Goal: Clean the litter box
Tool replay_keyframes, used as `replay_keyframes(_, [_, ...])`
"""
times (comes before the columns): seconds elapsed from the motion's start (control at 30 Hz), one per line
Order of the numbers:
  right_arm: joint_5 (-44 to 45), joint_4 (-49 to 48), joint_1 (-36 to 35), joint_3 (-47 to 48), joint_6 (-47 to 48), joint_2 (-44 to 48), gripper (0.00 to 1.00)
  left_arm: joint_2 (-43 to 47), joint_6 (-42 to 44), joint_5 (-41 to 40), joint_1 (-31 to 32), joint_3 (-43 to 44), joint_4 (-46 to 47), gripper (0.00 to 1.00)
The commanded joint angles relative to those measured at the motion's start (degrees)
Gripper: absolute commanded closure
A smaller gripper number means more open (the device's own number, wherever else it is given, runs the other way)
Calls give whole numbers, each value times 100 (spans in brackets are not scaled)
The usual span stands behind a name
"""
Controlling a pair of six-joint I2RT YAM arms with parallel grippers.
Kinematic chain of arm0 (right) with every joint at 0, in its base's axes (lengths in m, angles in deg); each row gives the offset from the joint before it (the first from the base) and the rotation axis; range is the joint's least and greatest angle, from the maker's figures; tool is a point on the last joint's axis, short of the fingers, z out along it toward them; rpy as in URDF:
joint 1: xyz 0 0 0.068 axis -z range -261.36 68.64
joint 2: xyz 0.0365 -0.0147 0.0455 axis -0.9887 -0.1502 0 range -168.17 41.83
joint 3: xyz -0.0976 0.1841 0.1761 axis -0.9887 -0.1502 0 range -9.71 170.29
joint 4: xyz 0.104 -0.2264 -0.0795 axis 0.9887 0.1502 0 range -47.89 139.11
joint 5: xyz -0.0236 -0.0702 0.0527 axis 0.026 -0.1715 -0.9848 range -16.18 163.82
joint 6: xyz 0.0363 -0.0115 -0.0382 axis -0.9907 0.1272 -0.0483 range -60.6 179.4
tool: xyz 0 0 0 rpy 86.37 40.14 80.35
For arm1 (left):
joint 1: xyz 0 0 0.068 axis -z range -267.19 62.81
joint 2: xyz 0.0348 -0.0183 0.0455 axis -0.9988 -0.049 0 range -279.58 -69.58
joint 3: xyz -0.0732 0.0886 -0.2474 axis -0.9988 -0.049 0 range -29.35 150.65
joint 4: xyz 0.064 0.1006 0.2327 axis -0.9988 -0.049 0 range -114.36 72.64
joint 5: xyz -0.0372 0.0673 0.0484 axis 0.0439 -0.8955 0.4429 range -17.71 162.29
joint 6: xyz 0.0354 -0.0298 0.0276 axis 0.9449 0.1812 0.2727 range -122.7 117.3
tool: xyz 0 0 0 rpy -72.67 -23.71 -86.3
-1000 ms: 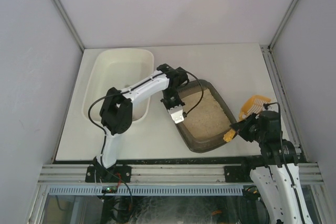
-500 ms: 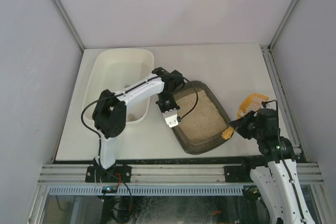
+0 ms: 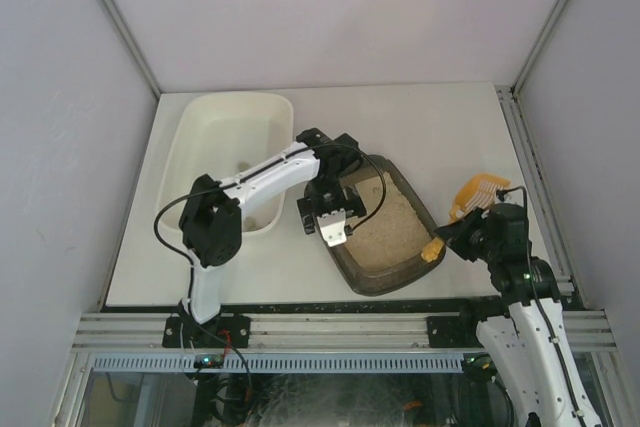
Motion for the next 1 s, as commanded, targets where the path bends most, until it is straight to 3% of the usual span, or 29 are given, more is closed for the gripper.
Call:
replay_keyframes(0.0, [-327, -650, 48, 34, 196, -213, 100, 181, 3704, 409, 39, 394, -213, 0])
replay_keyframes(0.17, [-947, -927, 46, 331, 595, -805, 100, 509, 3382, 508, -100, 485, -225, 0])
replay_keyframes(0.27, [-1118, -655, 39, 906, 1171, -1357, 100, 838, 2511, 770, -227, 602, -108, 0])
replay_keyframes(0.37, [-1210, -265, 17, 1604, 1820, -1927, 100, 1156, 573, 975, -303, 773, 396, 0])
replay_keyframes(0.53, [-1465, 93, -305, 2411, 2666, -2864, 100, 1847, -2935, 871, -644, 427, 2082, 0])
replay_keyframes(0.63, [-930, 253, -1036, 2683, 2953, -3562, 100, 2300, -5328, 120, -744, -98, 3303, 0])
replay_keyframes(0.7, [-512, 460, -1624, 2904, 3103, -4095, 100, 2514, -7323, -808, -750, -381, 4131, 0])
replay_keyframes(0.8, [-433, 1002, -2143, 3285, 3203, -4825, 100, 2600, -9090, -1678, -805, -339, 4129, 0])
replay_keyframes(0.87, [-549, 1327, -2287, 3406, 3160, -5107, 100, 2641, -10039, -999, -1084, -280, 3795, 0])
replay_keyframes(0.97, [-635, 1624, -2401, 3417, 3069, -5297, 100, 2684, -11741, 768, -1718, -513, 3927, 0])
